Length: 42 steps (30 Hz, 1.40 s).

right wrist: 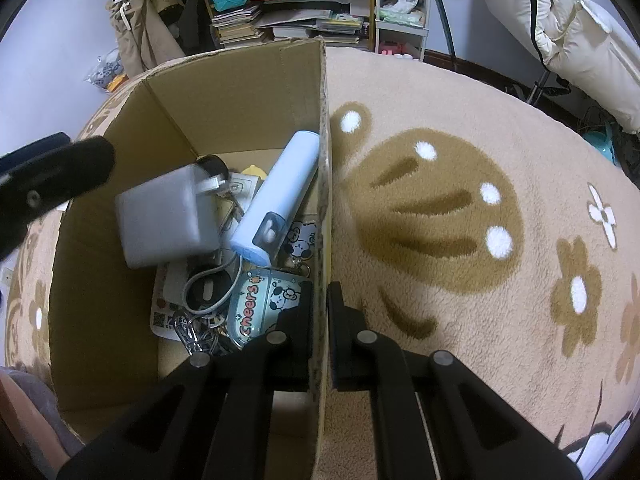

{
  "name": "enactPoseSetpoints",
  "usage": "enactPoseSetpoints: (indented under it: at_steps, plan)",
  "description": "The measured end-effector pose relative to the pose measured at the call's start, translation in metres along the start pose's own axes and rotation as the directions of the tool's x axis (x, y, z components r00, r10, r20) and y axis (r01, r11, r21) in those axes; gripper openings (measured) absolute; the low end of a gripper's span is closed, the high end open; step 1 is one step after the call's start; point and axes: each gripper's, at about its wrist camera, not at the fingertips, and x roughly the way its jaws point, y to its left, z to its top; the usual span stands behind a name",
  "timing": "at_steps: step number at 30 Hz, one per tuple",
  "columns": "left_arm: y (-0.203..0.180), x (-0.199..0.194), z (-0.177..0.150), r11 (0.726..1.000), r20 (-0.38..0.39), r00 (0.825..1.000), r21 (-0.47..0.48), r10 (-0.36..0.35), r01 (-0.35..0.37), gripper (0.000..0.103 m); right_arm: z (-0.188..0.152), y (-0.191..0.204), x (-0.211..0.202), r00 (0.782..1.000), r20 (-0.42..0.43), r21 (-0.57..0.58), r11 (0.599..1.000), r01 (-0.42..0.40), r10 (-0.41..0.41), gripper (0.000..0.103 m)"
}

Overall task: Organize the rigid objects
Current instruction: 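Carry the large white charger with the left gripper and release it into the box, then move the left gripper to the small white charger and grasp it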

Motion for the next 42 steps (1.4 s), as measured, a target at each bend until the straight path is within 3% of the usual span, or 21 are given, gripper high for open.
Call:
enactPoseSetpoints:
  at_steps: [1, 4, 7, 12, 17, 24, 29, 31, 33, 35, 38, 39, 40, 41, 42]
  plan:
    - [0.005, 0.001, 0.001, 1.000, 0.002, 1.000, -0.005, 0.016, -0.016, 0.080, 0.000, 0.001, 0.000, 1.000, 0.001, -0.002, 1.000, 0.002, -0.002, 0.007]
    - [0.021, 0.001, 0.005, 0.998, 0.012, 0.998, -0.015, 0.067, -0.067, 0.087, 0.000, 0.000, 0.000, 1.000, 0.001, 0.000, 1.000, -0.001, 0.001, 0.007]
    - [0.045, 0.002, 0.009, 0.993, 0.027, 0.993, -0.044, 0.115, -0.114, 0.102, -0.001, 0.002, -0.001, 1.000, 0.002, -0.004, 1.000, 0.001, -0.001, 0.007]
    - [0.097, 0.021, 0.008, 0.970, -0.006, 0.977, -0.117, 0.212, -0.211, 0.103, -0.001, 0.001, 0.000, 1.000, 0.001, -0.004, 1.000, 0.001, -0.001, 0.007]
    - [0.158, 0.051, -0.002, 0.938, -0.100, 0.965, -0.230, 0.243, -0.260, 0.103, -0.001, 0.001, 0.000, 1.000, 0.001, -0.004, 1.000, 0.000, 0.000, 0.007]
    - [0.211, 0.078, -0.027, 0.885, -0.189, 0.958, -0.376, 0.215, -0.273, 0.102, -0.002, 0.003, 0.000, 1.000, 0.000, -0.004, 1.000, -0.001, 0.001, 0.007]
    - [0.233, 0.104, -0.037, 0.878, -0.266, 0.937, -0.362, 0.226, -0.314, 0.102, -0.003, 0.005, 0.000, 1.000, 0.000, -0.004, 1.000, -0.002, 0.002, 0.007]
    - [0.242, 0.109, -0.043, 0.867, -0.265, 0.939, -0.389, 0.219, -0.312, 0.101, -0.003, 0.007, 0.000, 1.000, -0.001, -0.005, 1.000, -0.002, 0.002, 0.007]
    - [0.253, 0.116, -0.050, 0.843, -0.284, 0.934, -0.428, 0.217, -0.326, 0.099, -0.003, 0.006, 0.000, 1.000, 0.000, -0.005, 1.000, -0.002, 0.002, 0.007]
    - [0.260, 0.122, -0.057, 0.828, -0.301, 0.928, -0.446, 0.220, -0.340, 0.088, -0.002, 0.005, 0.000, 1.000, 0.000, -0.004, 1.000, -0.003, 0.003, 0.007]
    - [0.264, 0.125, -0.061, 0.825, -0.286, 0.936, -0.464, 0.206, -0.323, 0.082, -0.002, 0.004, 0.000, 1.000, 0.000, -0.005, 1.000, -0.002, 0.002, 0.007]
    - [0.263, 0.123, -0.061, 0.825, -0.274, 0.938, -0.465, 0.210, -0.321, 0.076, -0.002, 0.004, 0.000, 1.000, 0.000, -0.005, 1.000, -0.002, 0.002, 0.007]
    - [0.261, 0.122, -0.060, 0.824, -0.269, 0.938, -0.465, 0.217, -0.324, 0.061, -0.002, 0.005, 0.000, 1.000, 0.000, -0.005, 1.000, -0.002, 0.002, 0.007]
    - [0.261, 0.120, -0.060, 0.823, -0.267, 0.938, -0.464, 0.223, -0.328, 0.055, -0.002, 0.004, 0.000, 1.000, -0.001, -0.004, 1.000, -0.003, 0.003, 0.007]
    - [0.262, 0.119, -0.060, 0.822, -0.262, 0.941, -0.473, 0.213, -0.318, 0.055, -0.002, 0.004, 0.000, 1.000, -0.001, -0.004, 1.000, -0.003, 0.003, 0.007]
